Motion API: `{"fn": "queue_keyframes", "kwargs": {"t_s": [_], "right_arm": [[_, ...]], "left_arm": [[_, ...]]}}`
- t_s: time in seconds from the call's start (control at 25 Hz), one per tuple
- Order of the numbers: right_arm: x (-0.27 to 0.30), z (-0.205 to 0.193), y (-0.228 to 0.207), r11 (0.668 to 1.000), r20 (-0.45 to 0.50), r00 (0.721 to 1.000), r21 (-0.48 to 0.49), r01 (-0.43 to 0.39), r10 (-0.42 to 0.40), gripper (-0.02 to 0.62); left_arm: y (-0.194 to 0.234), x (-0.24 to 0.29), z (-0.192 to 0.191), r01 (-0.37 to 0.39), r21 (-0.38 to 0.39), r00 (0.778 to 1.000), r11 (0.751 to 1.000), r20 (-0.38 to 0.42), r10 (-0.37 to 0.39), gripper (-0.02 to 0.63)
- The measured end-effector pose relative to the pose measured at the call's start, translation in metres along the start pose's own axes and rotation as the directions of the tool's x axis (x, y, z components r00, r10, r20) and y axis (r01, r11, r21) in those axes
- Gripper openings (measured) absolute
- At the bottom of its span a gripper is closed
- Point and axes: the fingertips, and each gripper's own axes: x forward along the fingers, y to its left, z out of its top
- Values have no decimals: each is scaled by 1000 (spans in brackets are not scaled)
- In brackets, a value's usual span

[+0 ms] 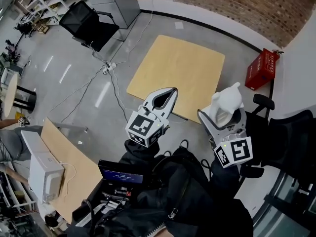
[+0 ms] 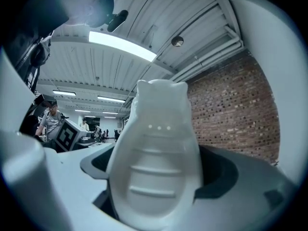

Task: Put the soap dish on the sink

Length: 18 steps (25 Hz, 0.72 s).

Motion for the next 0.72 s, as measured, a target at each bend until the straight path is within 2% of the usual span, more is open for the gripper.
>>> {"fn": "queue_keyframes", "kwargs": {"t_s": [0.2, 0.4, 0.56, 0.72], "right_arm": [[11, -23, -27, 999, -40, 999, 35, -27, 28, 502], [27, -55, -37, 997, -111, 993, 60, -41, 48, 500], [41, -93, -42, 997, -197, 978, 63, -52, 64, 502], [55, -133, -44, 997, -290, 955, 64, -50, 67, 501]], "left_arm": [[5, 22, -18, -38, -6, 998, 999, -49, 38, 0], [16, 32, -47, -58, -32, 991, 998, -122, 53, 0], [23, 39, -75, -62, -79, 980, 995, -192, 46, 0], [36, 45, -102, -70, -111, 972, 991, -230, 43, 0]]}}
